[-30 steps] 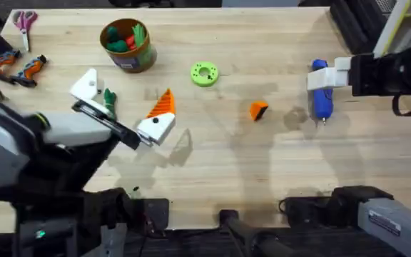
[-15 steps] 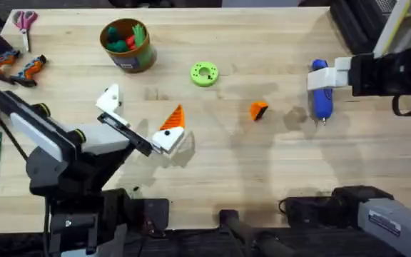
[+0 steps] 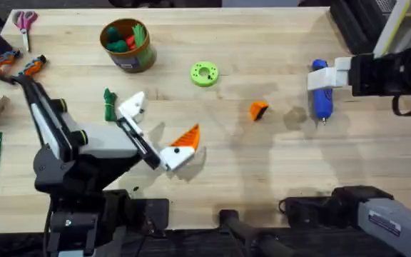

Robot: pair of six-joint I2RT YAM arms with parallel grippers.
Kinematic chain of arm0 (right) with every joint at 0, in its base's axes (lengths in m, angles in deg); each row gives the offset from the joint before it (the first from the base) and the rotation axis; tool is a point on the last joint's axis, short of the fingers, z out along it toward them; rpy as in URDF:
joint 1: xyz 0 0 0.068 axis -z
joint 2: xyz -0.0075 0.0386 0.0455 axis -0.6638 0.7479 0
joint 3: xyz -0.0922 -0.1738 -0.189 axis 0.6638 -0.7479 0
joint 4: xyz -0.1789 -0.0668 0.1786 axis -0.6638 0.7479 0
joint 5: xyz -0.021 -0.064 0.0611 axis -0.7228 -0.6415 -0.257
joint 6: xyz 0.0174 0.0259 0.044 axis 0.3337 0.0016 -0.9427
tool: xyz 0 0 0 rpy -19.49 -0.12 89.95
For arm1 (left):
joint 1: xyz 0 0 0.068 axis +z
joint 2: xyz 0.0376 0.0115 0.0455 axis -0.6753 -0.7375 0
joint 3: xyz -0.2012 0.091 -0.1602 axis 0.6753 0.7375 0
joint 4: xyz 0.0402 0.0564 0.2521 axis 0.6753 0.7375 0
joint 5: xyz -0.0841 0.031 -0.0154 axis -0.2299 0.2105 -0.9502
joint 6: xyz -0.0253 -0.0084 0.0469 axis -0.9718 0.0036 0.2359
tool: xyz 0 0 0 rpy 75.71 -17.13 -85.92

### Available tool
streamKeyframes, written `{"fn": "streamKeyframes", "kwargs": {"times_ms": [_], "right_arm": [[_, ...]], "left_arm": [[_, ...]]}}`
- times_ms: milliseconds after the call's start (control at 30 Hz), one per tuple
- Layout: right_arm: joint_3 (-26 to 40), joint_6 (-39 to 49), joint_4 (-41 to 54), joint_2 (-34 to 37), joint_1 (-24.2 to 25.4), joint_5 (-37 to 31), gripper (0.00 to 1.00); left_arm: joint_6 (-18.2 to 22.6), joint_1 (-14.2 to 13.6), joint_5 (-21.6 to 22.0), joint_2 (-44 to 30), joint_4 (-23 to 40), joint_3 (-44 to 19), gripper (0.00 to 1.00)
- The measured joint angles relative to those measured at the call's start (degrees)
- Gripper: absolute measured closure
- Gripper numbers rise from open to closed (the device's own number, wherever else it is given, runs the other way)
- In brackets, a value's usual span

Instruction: Pick up the gripper from the table and insert it into the empty holder that is missing its gripper. Then pick up a screw, insert it into the mounting hole, and use the screwdriver to tighten it. Finally, clean up the table by picking up the vegetable and placing it into the bucket.

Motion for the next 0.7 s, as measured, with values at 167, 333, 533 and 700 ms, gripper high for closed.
{"fn": "streamKeyframes", "kwargs": {"times_ms": [167,333,533,700], "right_arm": [[0.0,0.0,0.0,0.0,0.0,0.0,0.008],[0.0,0.0,0.0,0.0,0.0,0.0,0.008],[0.0,0.0,0.0,0.0,0.0,0.0,0.008],[0.0,0.0,0.0,0.0,0.0,0.0,0.010]], "left_arm": [[-0.4,-0.8,-4.4,0.0,0.5,0.0,0.015],[-0.4,-0.8,-4.9,0.0,0.6,0.0,0.015],[-0.4,-0.8,-5.1,0.0,0.6,0.0,0.015],[-0.5,-0.8,-5.1,0.0,0.6,0.0,0.015]]}}
